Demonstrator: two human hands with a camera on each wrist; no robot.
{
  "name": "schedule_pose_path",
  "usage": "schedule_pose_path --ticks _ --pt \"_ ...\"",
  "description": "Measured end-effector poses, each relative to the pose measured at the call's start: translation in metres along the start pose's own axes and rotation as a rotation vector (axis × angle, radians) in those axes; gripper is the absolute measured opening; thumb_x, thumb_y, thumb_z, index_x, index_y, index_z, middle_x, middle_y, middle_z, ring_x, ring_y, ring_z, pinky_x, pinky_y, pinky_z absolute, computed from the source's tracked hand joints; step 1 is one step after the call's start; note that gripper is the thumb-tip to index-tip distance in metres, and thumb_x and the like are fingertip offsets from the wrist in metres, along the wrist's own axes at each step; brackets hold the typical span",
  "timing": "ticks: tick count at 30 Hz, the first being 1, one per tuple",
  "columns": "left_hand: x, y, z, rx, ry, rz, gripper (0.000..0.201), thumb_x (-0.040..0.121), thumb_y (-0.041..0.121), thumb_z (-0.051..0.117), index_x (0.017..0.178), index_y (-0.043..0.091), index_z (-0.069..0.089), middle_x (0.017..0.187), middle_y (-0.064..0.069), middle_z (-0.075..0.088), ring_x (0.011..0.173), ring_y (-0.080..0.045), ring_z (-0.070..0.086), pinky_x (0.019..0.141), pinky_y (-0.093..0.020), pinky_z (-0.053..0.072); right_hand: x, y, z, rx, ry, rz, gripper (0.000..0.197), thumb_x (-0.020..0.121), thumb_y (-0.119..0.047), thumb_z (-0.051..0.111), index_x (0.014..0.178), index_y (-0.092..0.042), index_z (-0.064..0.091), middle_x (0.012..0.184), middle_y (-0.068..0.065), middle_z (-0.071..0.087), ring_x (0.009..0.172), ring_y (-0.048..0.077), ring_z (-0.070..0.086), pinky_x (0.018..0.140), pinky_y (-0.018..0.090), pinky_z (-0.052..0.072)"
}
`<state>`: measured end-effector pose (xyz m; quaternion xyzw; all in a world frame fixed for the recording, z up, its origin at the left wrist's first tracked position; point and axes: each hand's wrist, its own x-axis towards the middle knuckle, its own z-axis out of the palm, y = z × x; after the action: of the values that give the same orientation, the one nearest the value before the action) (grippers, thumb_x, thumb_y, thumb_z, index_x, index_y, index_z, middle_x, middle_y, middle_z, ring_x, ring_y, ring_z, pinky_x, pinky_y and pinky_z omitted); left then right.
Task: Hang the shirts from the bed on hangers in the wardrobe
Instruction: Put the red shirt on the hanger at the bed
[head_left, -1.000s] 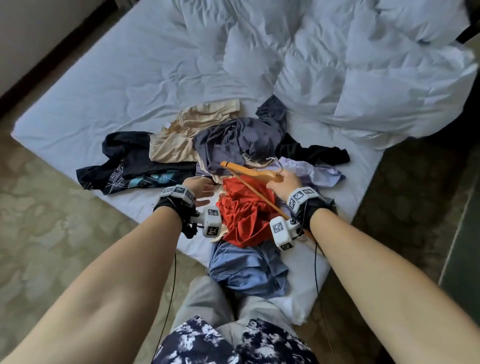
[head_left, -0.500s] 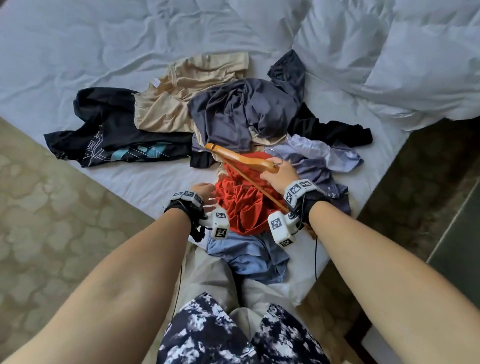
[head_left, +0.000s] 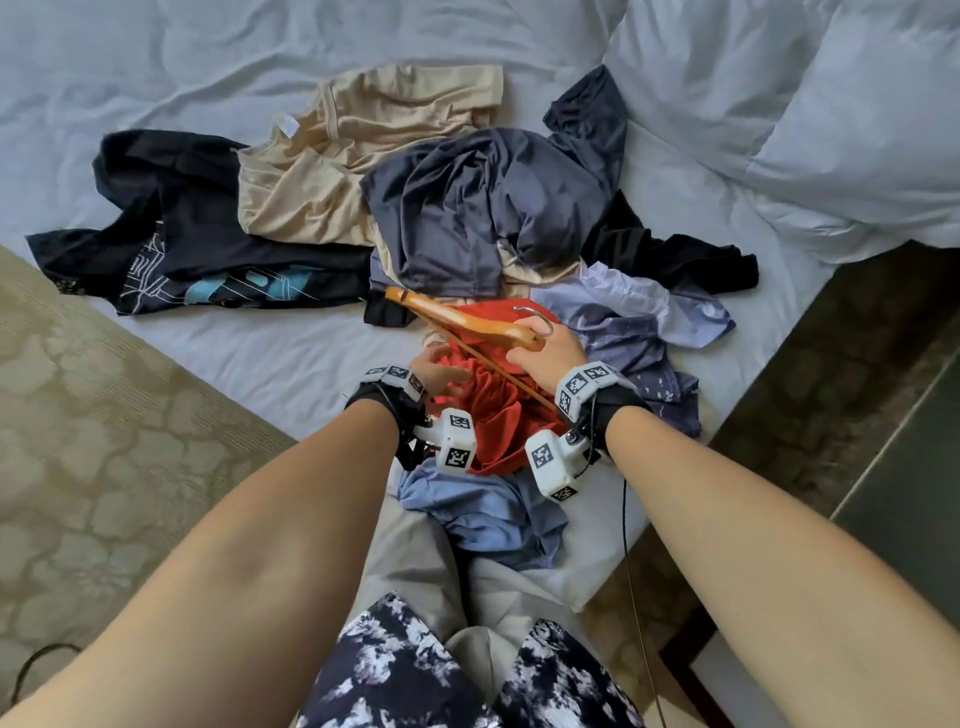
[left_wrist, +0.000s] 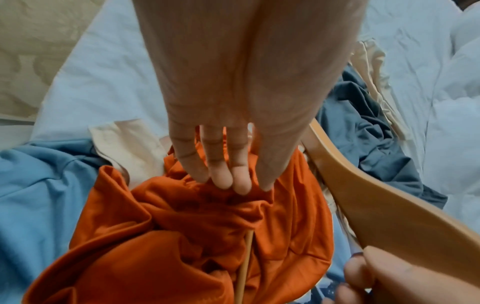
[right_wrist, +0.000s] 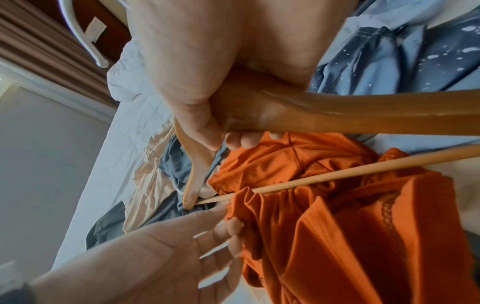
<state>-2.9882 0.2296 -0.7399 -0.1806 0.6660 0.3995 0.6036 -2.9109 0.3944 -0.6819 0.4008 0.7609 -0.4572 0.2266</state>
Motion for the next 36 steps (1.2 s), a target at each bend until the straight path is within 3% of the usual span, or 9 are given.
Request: schedule_pose_path --ticks 4,8,12,19,22,27,30,32,36 --pt "0.002 0.001 0.003 0.153 0.042 -0.047 0.004 0.089 0.010 0.070 0.092 0.008 0.068 0.082 -0.015 0.061 0.065 -0.023 0.056 0.063 -0.032 0.049 -0.002 0.005 -0.001 0.047 0.015 -0.006 0.019 0.077 -0.007 0.067 0.092 -0.018 0.070 0.078 -0.007 0.063 0.081 0.016 0.058 0.073 0.024 0.042" --pt "0.001 0.004 -0.001 0.338 0.147 0.025 0.033 0.092 0.027 0.067 0.114 0.002 0.066 0.114 -0.025 0.065 0.102 -0.037 0.065 0.072 -0.035 0.050 -0.002 0.011 0.002 0.056 -0.001 0.028 0.021 0.075 -0.009 0.067 0.093 -0.019 0.068 0.081 -0.004 0.064 0.086 0.023 0.062 0.080 0.031 0.050" --pt "-0.003 0.008 -0.010 0.045 0.122 0.015 0.017 0.094 0.025 0.066 0.083 0.013 0.061 0.101 -0.015 0.058 0.088 -0.027 0.061 0.073 -0.038 0.057 -0.004 0.010 0.002 0.050 -0.038 0.027 0.026 0.077 -0.010 0.067 0.100 -0.021 0.067 0.081 -0.006 0.061 0.082 0.019 0.058 0.075 0.026 0.046" --pt "-0.038 0.036 -0.010 -0.192 0.048 0.073 0.019 0.100 0.024 0.056 0.092 0.007 0.058 0.083 -0.012 0.057 0.078 -0.030 0.061 0.085 -0.065 0.051 -0.009 -0.009 0.002 -0.022 -0.109 -0.080 0.043 0.071 -0.022 0.079 0.111 -0.023 0.064 0.095 -0.005 0.070 0.090 0.018 0.064 0.082 0.031 0.051" --pt "-0.057 0.057 -0.009 -0.201 0.013 0.148 0.018 0.099 0.024 0.058 0.090 0.008 0.059 0.081 -0.011 0.059 0.077 -0.029 0.062 0.074 -0.060 0.054 -0.012 -0.022 0.001 -0.053 -0.123 -0.145 0.063 0.069 -0.026 0.085 0.126 -0.023 0.060 0.105 -0.008 0.064 0.096 0.013 0.060 0.083 0.024 0.043" --pt "-0.089 0.093 -0.019 -0.128 0.006 0.260 0.020 0.097 0.027 0.062 0.084 0.012 0.057 0.087 -0.013 0.058 0.086 -0.030 0.061 0.085 -0.059 0.053 -0.013 -0.047 -0.008 -0.031 -0.062 -0.136 0.041 0.068 -0.028 0.078 0.106 -0.034 0.064 0.099 -0.005 0.071 0.096 0.018 0.066 0.091 0.033 0.051" --pt "-0.103 0.106 -0.025 -0.165 0.004 0.330 0.018 0.097 0.022 0.061 0.082 0.014 0.054 0.080 -0.009 0.055 0.074 -0.023 0.057 0.066 -0.037 0.055 -0.015 -0.063 -0.021 0.094 0.037 -0.143 0.040 0.076 -0.013 0.078 0.114 -0.021 0.067 0.098 -0.004 0.068 0.092 0.015 0.063 0.083 0.022 0.045" --pt "-0.113 0.113 -0.027 -0.190 0.002 0.366 0.015 0.098 0.017 0.059 0.085 0.014 0.053 0.078 -0.006 0.055 0.065 -0.017 0.056 0.057 -0.030 0.055 -0.019 -0.073 -0.030 0.202 0.110 -0.145 0.042 0.074 -0.010 0.078 0.114 -0.015 0.069 0.100 0.000 0.070 0.095 0.019 0.065 0.088 0.027 0.049" --pt "-0.127 0.122 -0.030 -0.184 0.035 0.375 0.004 0.098 0.013 0.059 0.097 0.011 0.055 0.086 -0.007 0.059 0.073 -0.019 0.059 0.073 -0.039 0.056 -0.027 -0.085 -0.045 0.394 0.199 -0.107 0.039 0.068 -0.012 0.079 0.103 -0.023 0.068 0.096 0.000 0.072 0.094 0.022 0.068 0.094 0.036 0.052"
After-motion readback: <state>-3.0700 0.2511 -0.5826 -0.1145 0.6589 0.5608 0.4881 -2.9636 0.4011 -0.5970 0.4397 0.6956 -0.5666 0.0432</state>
